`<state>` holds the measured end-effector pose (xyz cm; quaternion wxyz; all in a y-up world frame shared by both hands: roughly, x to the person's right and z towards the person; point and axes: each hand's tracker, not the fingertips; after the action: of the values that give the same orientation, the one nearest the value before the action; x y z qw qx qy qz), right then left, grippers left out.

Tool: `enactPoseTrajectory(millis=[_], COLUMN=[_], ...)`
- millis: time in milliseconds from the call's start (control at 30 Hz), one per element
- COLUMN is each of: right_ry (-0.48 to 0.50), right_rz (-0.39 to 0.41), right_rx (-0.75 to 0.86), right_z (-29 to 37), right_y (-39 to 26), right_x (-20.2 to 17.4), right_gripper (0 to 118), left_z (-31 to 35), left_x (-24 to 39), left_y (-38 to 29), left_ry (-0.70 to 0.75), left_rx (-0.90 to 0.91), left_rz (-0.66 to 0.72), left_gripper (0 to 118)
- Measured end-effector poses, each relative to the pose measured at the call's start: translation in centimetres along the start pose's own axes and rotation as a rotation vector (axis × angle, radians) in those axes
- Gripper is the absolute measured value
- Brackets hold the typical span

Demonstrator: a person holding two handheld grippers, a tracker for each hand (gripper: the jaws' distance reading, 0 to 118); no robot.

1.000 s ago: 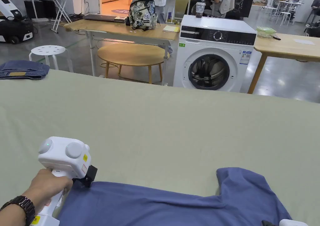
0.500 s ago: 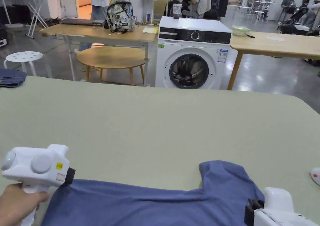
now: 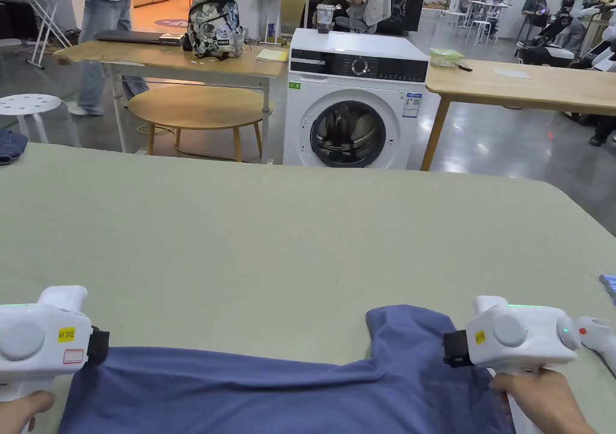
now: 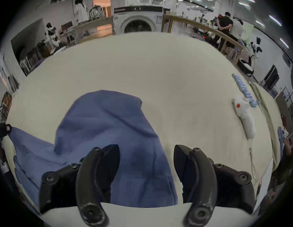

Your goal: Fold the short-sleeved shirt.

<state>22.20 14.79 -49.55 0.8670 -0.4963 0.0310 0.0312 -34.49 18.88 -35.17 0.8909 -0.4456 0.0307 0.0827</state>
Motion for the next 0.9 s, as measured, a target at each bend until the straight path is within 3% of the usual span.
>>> enactPoseTrajectory(millis=[67,133,233,267,467,633,900], right_ry=[-0.009,-0.028,-0.02,-0.005,0.016,0.035,0.02], right_rz=[0.004,0.019,0.019,0.013,-0.037,-0.052,-0.02], right_rx=[-0.041,-0.087,-0.057,-0.058,0.004,0.144,0.242], right_z=[-1.2,-2.1,-1.9,-2.0,-0.3,5.8,14.3], right_y=[0.4,0.4,-0.2,-0.3,-1.4,-2.8,-6.4], right_x=[0.1,0.4,0.2,0.2,0.2,-0.2,0.5], right_gripper=[70,39,3,0,0,0,0], left_z=[0.0,-0.1,0.1,0.0,0.6,2.2,7.7], left_x=[0.0,0.0,0.0,-0.1,-0.2,-0.4,-1.5], left_y=[-0.1,-0.2,-0.4,-0.3,-0.5,-0.7,-2.2], left_ry=[0.0,0.0,0.001,0.002,-0.001,-0.005,-0.027], left_rx=[0.0,-0.004,-0.005,-0.002,0.011,0.039,0.112], left_rz=[0.009,0.01,0.007,0.007,0.012,0.016,0.029], left_gripper=[0,0,0,0,0,0,0])
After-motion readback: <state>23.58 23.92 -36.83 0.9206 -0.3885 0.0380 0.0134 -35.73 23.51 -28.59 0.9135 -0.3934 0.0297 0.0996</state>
